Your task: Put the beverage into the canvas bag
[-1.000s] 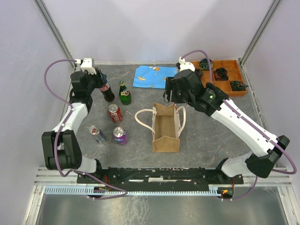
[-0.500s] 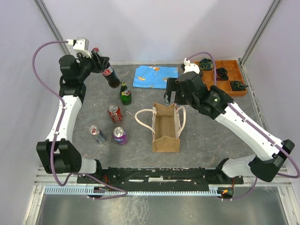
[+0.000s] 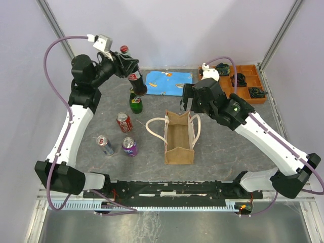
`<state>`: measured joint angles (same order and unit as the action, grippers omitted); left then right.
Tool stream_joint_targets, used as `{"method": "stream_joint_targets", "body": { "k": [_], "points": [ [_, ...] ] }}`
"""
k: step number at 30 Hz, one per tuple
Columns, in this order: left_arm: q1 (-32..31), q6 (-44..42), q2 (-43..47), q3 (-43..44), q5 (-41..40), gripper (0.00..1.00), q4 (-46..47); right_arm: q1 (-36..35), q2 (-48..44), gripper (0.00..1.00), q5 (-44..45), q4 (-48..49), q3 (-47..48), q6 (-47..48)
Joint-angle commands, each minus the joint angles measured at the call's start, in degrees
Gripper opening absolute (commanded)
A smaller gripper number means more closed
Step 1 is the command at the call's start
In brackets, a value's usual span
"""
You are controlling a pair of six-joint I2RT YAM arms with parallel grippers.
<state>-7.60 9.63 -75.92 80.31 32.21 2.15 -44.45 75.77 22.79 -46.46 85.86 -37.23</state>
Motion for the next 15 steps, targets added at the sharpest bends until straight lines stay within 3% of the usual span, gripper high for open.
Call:
{"method": "stream_joint_targets", "body": {
  "k": [1, 7, 15],
  "points": [
    [-7.26, 1.86, 4.11, 5.44, 0.88, 0.03, 7.15, 0.44, -3.23, 0.99, 5.04, 0.39, 0.6, -0.31],
    [-17.32, 1.25, 3.13, 5.82, -0.74, 0.03, 5.89, 0.83, -3.52, 0.99, 11.09, -5.54, 3.44, -1.22],
    [-22.98, 1.62, 1.86, 3.67, -0.2, 0.03, 5.97, 1.69, -7.18, 0.99, 16.57, -7.85, 1.81, -3.61]
  ]
}}
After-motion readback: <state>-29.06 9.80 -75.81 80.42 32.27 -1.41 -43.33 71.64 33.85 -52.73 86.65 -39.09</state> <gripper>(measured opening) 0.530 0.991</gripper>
